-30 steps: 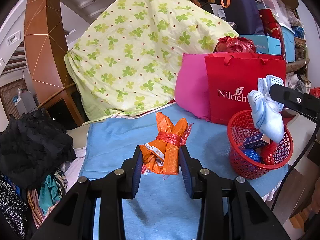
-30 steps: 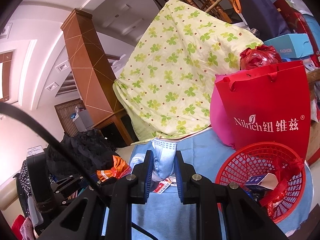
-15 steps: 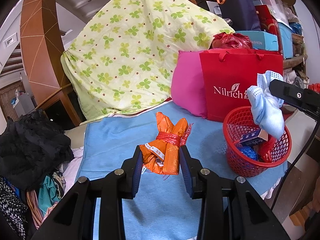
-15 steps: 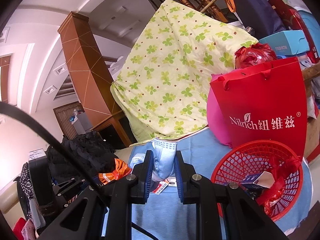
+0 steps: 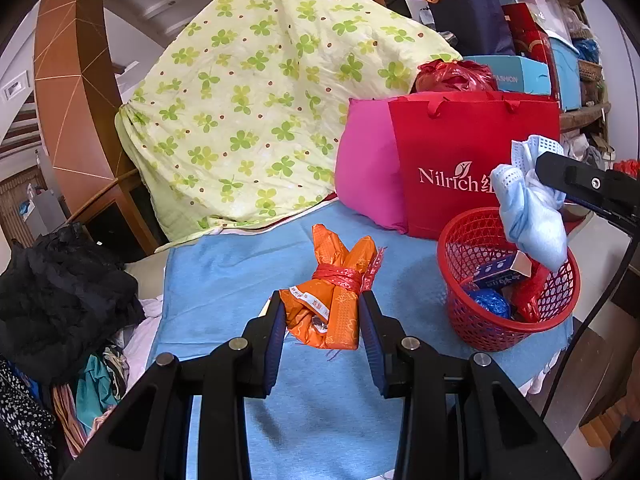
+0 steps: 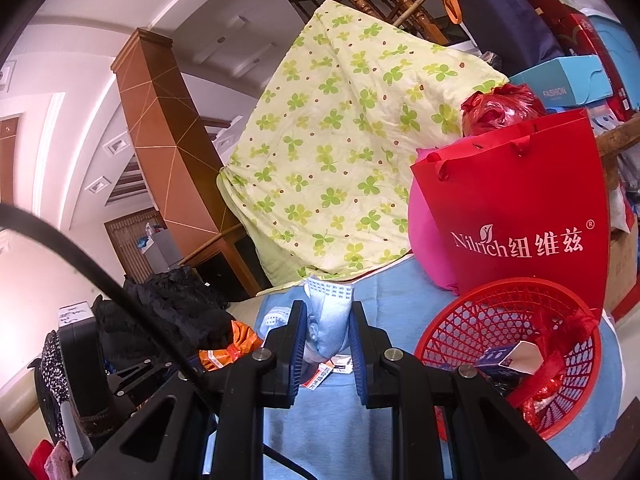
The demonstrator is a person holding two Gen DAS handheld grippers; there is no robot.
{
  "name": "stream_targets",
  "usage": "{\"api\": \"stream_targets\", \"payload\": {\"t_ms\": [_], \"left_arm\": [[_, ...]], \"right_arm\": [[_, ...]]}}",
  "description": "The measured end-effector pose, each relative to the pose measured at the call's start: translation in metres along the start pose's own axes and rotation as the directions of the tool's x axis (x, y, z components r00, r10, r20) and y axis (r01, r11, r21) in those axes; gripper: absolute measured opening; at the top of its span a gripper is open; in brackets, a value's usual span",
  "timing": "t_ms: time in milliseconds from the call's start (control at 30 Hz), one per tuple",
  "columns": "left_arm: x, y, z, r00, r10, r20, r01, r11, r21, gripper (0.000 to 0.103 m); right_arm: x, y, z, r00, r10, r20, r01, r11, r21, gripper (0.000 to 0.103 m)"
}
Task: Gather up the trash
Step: 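Carry the orange bag and white tissue over the red mesh basket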
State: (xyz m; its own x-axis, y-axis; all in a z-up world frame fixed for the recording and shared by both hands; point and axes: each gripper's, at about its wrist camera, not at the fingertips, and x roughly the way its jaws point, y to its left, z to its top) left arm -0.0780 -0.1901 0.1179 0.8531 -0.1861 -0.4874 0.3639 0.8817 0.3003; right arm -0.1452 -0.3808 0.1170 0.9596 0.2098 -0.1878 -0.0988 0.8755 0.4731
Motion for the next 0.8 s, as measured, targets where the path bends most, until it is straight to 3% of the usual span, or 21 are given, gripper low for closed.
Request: {"api": "stream_targets", "payload": {"t_ms": [800], "left_arm": [[0.008, -0.017, 0.001, 1.0, -0.004, -0.018, 0.004, 0.999, 0.038, 0.039]], "right_arm": [[-0.006, -0.018, -0.001, 1.0, -0.016, 0.007, 0.016, 0.999, 0.049, 0.022]]}}
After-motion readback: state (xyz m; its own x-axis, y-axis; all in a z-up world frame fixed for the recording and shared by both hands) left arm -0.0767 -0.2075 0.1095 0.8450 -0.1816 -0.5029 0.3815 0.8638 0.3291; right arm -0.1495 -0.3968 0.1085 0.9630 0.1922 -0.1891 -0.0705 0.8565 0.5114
